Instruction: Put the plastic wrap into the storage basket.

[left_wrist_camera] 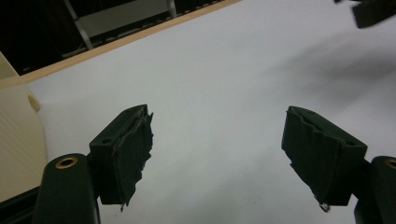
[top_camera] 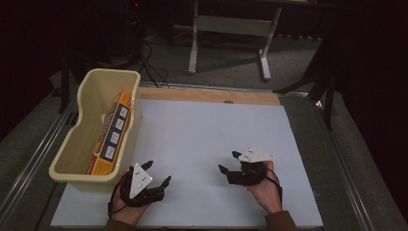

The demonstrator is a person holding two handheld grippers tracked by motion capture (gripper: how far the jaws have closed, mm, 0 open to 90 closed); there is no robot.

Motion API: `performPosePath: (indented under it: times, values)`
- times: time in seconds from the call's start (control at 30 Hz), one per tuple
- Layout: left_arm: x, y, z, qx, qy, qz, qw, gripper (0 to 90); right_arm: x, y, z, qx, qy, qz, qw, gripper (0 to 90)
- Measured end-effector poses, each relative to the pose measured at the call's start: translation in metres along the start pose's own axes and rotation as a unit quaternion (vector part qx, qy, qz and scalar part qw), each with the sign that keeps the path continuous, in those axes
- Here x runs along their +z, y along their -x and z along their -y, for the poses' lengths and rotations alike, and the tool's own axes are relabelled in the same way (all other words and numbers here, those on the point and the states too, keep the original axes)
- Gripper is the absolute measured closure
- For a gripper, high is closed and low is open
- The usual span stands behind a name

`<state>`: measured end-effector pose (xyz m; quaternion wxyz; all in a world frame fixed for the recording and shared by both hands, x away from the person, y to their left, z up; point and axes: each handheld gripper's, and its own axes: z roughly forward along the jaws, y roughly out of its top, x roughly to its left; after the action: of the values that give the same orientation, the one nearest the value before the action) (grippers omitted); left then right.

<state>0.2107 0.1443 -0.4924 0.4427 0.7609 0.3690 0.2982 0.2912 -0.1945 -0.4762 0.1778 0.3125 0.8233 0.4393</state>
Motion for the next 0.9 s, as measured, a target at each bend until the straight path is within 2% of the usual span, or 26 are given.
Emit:
performPosePath:
  times: [0.23, 0.33, 0.47, 0.63, 0.9]
  values:
    - [0.001, 0.0, -0.001, -0.001, -0.001, 0.002, 1.0, 24.0, -0.027, 0.015, 0.038, 0.028, 0.011, 0.024, 0.9993, 28.3]
    - [0.001, 0.001, -0.001, -0.002, -0.002, 0.007, 1.0, 23.8, -0.035, 0.021, 0.045, 0.046, 0.017, 0.03, 0.9983, 27.6]
    - [0.001, 0.002, -0.001, -0.003, -0.004, 0.011, 0.9999, 23.2, -0.046, 0.027, 0.046, 0.071, 0.046, 0.032, 0.9959, 23.9]
    - [0.001, 0.001, -0.001, -0.007, -0.005, 0.013, 0.9999, 22.3, -0.048, 0.029, 0.047, 0.057, 0.033, 0.053, 0.9964, 17.1]
    - [0.001, 0.0, 0.0, -0.015, -0.009, 0.015, 0.9997, 22.1, -0.048, 0.033, 0.049, 0.044, 0.017, 0.062, 0.997, 14.6]
